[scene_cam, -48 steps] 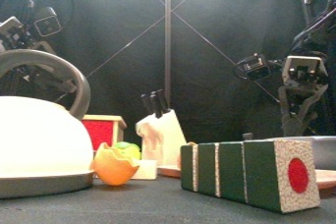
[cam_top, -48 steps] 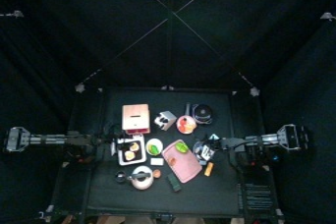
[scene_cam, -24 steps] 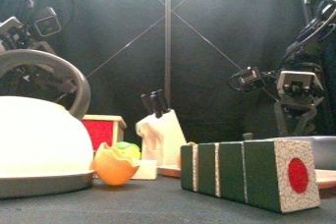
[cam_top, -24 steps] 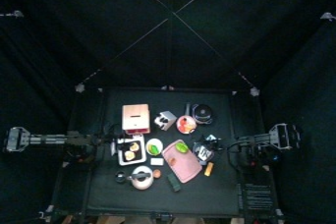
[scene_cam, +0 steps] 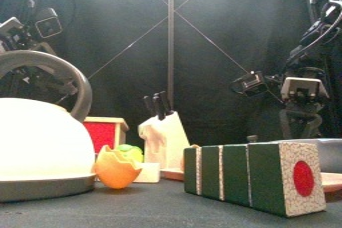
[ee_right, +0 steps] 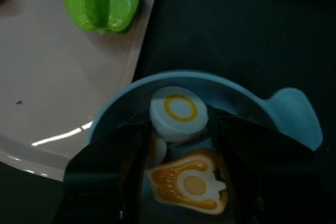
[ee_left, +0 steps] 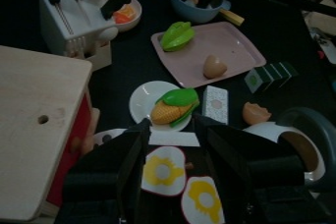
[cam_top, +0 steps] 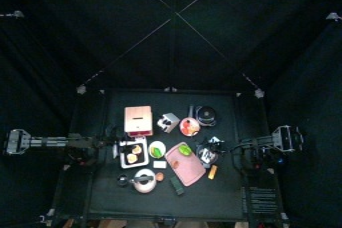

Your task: Grab egg half

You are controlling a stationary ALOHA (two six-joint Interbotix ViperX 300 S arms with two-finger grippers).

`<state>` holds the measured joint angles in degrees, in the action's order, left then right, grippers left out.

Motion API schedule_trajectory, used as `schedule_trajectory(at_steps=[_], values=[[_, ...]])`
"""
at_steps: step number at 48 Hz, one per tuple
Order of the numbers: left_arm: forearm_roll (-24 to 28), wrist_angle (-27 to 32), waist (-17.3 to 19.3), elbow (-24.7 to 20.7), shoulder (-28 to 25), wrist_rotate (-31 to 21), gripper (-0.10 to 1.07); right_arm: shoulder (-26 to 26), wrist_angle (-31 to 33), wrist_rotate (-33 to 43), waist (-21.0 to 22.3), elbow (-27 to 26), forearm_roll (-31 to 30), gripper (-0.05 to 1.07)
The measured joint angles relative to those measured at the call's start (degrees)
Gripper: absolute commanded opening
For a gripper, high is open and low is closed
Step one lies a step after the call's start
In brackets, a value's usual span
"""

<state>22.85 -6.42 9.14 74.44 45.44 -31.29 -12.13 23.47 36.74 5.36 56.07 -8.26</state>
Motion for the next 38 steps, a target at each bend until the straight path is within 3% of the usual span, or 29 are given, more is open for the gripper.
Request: schedule_trajectory(at_steps=[20, 38], values=[[0.0, 0.0, -0.1, 0.1, 0.0, 0.1, 0.80, -1.8, 7.5, 0.0, -0.1, -3.1, 0.2, 0.68], [0.0, 0.0, 0.0, 0.1, 0.0, 0.1, 0.80, -2.5, 8.1, 0.0, -0.2, -3.4, 0.4, 0.68]])
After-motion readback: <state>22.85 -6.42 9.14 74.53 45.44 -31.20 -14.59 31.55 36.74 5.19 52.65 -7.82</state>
